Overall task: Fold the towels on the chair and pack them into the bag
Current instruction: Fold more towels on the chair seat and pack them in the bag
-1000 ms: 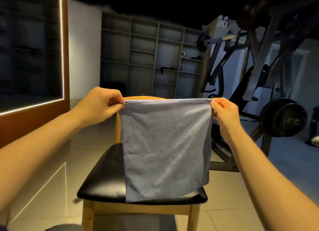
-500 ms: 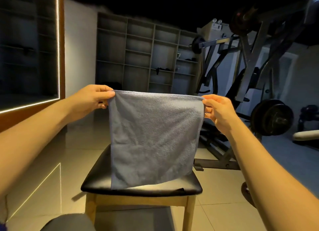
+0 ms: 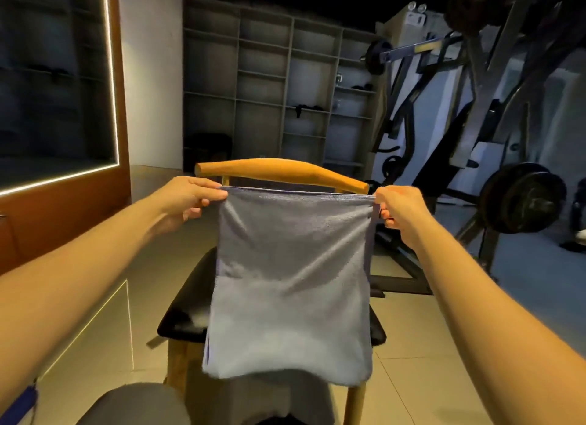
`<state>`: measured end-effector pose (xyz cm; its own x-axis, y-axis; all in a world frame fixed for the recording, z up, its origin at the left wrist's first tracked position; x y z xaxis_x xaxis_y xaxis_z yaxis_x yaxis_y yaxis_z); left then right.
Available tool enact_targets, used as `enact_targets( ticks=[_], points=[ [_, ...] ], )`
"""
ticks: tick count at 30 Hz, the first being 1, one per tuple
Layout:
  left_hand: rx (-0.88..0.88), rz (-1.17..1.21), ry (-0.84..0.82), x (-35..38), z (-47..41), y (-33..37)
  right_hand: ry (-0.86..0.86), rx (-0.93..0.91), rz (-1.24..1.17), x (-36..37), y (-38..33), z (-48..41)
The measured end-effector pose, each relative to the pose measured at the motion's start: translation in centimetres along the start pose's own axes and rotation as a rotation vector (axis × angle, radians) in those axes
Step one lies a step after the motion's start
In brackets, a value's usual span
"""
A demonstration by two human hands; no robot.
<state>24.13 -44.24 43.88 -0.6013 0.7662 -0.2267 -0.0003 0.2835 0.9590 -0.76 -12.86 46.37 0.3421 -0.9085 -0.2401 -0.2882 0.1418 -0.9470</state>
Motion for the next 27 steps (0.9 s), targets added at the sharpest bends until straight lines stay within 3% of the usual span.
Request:
enact_targets(
  ticks=[15, 21, 27],
  points=[
    [-0.099, -0.024, 0.099, 3.0, -8.0, -7.3, -0.153, 0.282, -0.28, 4.1, 8.1, -6.1],
    [-0.234, 0.048, 0.152, 4.7, -11.1, -8.9, -0.26, 0.377, -0.224, 5.3, 10.0, -9.0],
    [-0.328, 0.068, 0.188, 6.5, -15.3, -11.9, -0.221, 0.474, -0.126, 8.4, 12.7, -12.9]
  ],
)
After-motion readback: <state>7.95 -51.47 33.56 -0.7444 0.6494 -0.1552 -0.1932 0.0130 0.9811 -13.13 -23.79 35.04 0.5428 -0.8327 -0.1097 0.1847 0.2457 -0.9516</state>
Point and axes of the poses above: each hand's wrist, its own z-axis away from the middle knuckle, its own x-axis out of the palm, y = z × x, the point moved 3 cm from there along -z, towards the middle knuckle, and after that the axes turned 6 degrees about -y, right-handed, at the moved point
